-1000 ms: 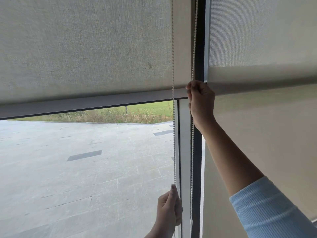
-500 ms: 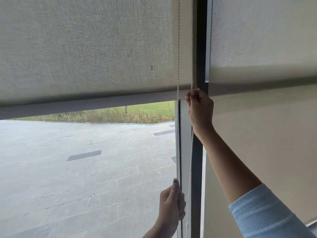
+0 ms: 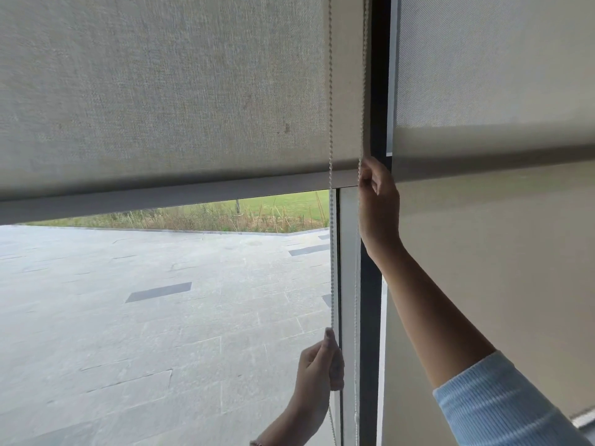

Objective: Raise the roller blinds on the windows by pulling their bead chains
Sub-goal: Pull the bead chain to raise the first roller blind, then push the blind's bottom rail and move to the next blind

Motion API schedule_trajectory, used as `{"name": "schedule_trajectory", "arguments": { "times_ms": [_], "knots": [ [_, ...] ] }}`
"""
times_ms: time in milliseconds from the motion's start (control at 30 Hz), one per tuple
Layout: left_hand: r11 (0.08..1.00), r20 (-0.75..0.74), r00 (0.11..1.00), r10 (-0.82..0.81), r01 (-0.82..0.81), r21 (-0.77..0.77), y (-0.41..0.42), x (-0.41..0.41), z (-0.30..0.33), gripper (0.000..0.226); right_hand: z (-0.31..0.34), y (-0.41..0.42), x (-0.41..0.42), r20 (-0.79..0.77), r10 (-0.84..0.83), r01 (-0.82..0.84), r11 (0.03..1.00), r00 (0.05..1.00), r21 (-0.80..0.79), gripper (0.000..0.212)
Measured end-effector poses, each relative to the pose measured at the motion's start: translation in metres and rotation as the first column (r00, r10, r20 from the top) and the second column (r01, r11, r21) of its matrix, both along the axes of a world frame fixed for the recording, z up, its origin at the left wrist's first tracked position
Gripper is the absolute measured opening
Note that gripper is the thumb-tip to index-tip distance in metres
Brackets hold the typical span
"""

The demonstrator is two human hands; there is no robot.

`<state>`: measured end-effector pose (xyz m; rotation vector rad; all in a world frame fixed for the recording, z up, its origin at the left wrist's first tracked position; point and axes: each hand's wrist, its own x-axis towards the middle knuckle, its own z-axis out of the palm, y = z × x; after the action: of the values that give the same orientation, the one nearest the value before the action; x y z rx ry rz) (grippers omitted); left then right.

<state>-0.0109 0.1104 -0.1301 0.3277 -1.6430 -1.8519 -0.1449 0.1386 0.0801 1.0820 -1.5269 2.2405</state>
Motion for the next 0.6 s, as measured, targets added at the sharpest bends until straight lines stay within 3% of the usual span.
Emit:
{"name": "schedule_trajectory", "arguments": {
  "times_ms": [67, 133, 167, 233, 267, 467, 600],
  "knots": [
    [0.991, 0.019, 0.999, 0.035, -0.032, -0.128, -0.005, 0.0, 0.006, 0.058, -0.004, 0.004, 0.011, -0.124, -0.137, 0.131, 0.99, 0.983, -0.05, 0.043],
    [0.918, 0.072, 0.981, 0.179, -0.14, -0.37, -0.014, 0.002, 0.017, 0.055, -0.006, 0.005, 0.024, -0.304, -0.303, 0.262, 0.95, 0.903, -0.169, 0.046],
    [0.83, 0.07, 0.958, 0.277, -0.202, -0.52, -0.021, 0.004, 0.025, 0.053, -0.008, 0.003, 0.029, -0.387, -0.353, 0.286, 0.933, 0.852, -0.22, 0.045],
    [0.525, -0.036, 0.877, 0.48, -0.319, -0.789, -0.042, 0.011, 0.049, 0.055, -0.012, -0.003, 0.037, -0.519, -0.378, 0.292, 0.925, 0.766, -0.243, 0.043],
    [0.39, -0.108, 0.834, 0.541, -0.362, -0.847, -0.053, 0.017, 0.065, 0.057, -0.014, -0.006, 0.041, -0.57, -0.361, 0.289, 0.933, 0.738, -0.216, 0.043],
    [-0.199, -0.454, 0.551, 0.7, -0.461, -0.865, -0.102, 0.082, 0.161, 0.065, -0.024, -0.038, 0.072, -0.729, -0.247, 0.298, 0.953, 0.639, -0.063, 0.05],
    [-0.372, -0.528, 0.389, 0.755, -0.409, -0.833, -0.117, 0.147, 0.192, 0.069, -0.019, -0.072, 0.117, -0.764, -0.181, 0.224, 0.973, 0.62, -0.049, 0.054]
  ]
}}
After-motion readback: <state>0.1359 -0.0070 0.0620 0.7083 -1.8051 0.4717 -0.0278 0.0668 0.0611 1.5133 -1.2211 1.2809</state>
